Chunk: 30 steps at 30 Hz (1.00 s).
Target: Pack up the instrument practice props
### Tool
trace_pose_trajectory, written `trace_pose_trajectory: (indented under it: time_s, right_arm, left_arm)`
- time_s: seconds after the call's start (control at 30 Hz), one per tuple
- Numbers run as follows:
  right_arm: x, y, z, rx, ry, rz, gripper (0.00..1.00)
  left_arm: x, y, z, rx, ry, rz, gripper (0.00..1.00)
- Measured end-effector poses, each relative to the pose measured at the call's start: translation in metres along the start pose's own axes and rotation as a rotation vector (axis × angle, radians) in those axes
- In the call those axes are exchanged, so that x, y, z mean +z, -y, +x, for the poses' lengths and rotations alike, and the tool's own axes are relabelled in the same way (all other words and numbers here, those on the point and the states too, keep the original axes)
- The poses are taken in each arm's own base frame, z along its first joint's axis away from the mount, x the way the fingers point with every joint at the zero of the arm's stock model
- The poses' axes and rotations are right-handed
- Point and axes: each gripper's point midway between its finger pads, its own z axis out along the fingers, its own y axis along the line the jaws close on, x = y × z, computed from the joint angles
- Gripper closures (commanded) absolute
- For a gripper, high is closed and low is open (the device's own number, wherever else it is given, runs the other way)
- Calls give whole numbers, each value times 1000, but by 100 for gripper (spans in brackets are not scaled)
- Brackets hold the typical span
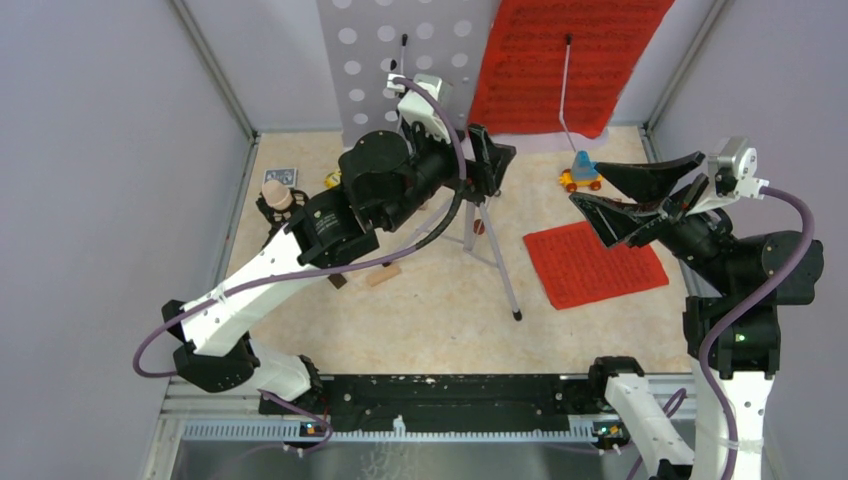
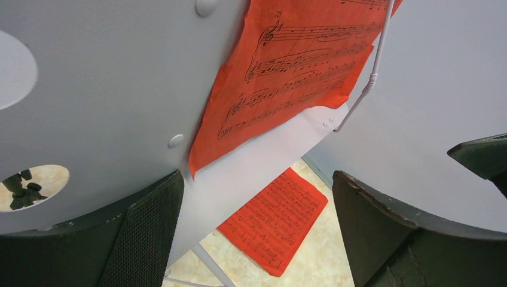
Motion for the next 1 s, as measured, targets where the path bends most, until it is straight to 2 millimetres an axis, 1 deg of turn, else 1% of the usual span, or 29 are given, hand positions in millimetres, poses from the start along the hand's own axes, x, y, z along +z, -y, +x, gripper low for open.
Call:
trace_pose_trajectory:
  time_s: [0.2,0.37,0.5,0.7,0.9,1.0]
  right_arm:
    - [0,0,0,0,0,0,37]
    - [0,0,0,0,0,0,37]
    - [0,-1,0,-1,1,0,37]
    - [0,-1,0,-2,1,0,37]
    - [0,-1,0,-1,1,0,37]
    - [0,-1,0,-1,1,0,37]
  left_arm:
    - [0,2,0,17,-1,17,2]
    - [4,12,-3,47,14,76,2]
    - [6,23,-10,85,49,140,2]
    - [7,34,-23,144,108,200,2]
    - [9,44,-36,201,170,250,5]
    - [9,49,-45,232,217,271,7]
